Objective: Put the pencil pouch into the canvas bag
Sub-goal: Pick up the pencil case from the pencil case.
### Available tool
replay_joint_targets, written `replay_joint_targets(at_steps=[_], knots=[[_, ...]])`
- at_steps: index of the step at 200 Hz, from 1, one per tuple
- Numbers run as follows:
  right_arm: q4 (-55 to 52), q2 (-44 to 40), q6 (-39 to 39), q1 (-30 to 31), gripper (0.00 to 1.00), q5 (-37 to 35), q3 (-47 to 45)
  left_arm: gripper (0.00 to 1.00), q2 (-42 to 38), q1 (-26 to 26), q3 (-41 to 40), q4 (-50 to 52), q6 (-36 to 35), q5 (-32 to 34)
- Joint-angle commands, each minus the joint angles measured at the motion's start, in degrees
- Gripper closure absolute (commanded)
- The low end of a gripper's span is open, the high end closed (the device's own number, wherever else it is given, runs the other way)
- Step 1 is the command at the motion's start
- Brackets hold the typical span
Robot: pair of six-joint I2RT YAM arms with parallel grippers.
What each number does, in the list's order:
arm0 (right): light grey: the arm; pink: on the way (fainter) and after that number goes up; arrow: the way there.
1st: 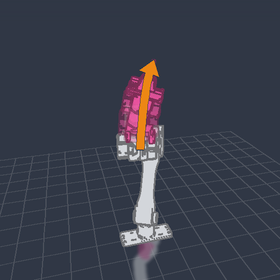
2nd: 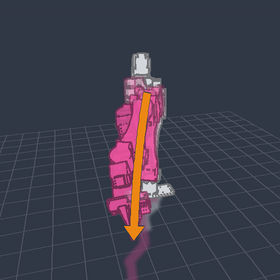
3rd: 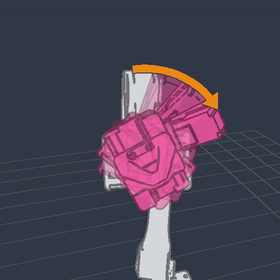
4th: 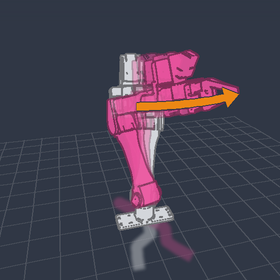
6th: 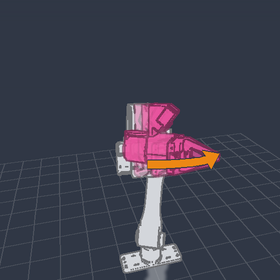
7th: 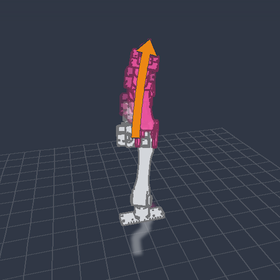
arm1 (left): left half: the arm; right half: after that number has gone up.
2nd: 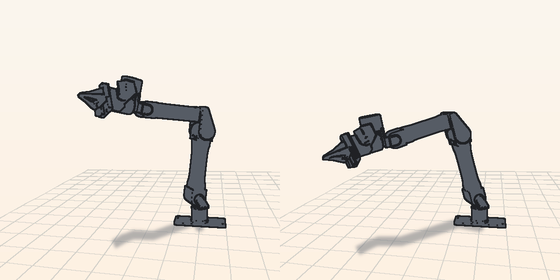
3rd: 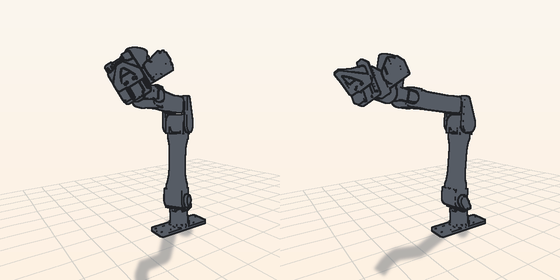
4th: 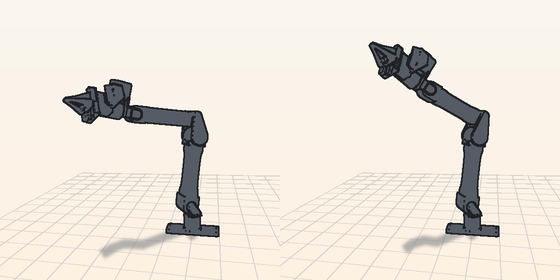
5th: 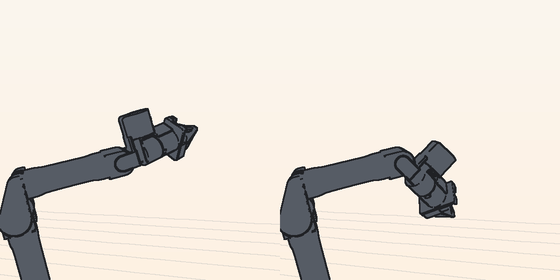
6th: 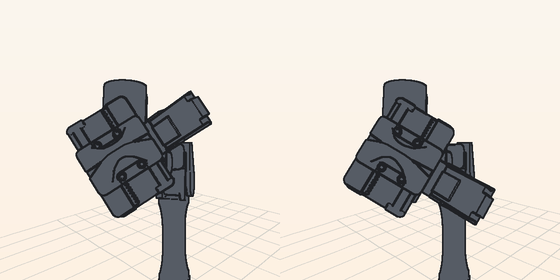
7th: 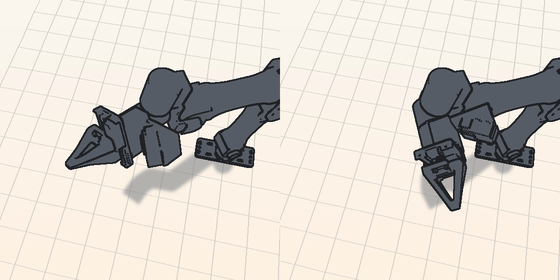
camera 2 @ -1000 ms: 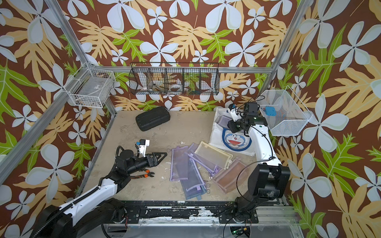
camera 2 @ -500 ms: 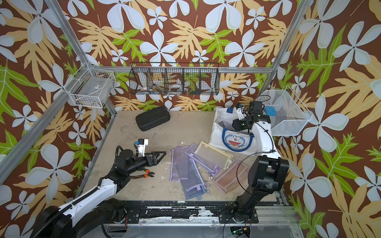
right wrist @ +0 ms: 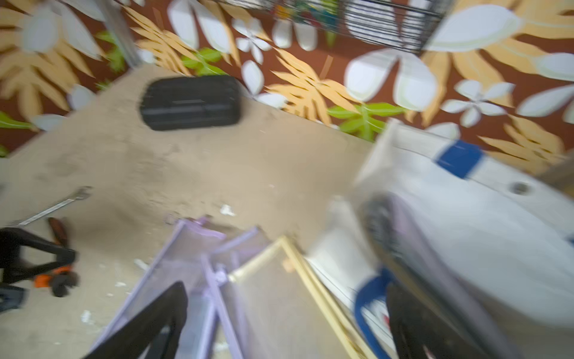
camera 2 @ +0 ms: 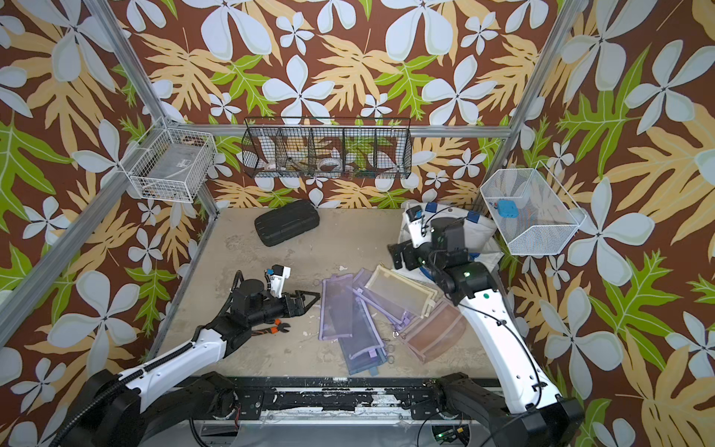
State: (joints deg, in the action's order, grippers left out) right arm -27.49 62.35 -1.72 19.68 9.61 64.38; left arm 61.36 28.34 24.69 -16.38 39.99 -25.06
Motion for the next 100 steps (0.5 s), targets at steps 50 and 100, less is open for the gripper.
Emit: replay_joint_targets(at_steps=[50, 100], knots=[[25.6, 2.8, -27.2, 19.0, 0.00, 3.0, -27.1, 0.09, 2.3, 1.7, -0.3, 5.0, -3.3, 3.8], [30.3, 14.9, -25.4, 19.0, 0.12, 6.9, -25.0, 0.22, 8.9, 2.4, -1.5, 0.5, -2.4, 5.0]])
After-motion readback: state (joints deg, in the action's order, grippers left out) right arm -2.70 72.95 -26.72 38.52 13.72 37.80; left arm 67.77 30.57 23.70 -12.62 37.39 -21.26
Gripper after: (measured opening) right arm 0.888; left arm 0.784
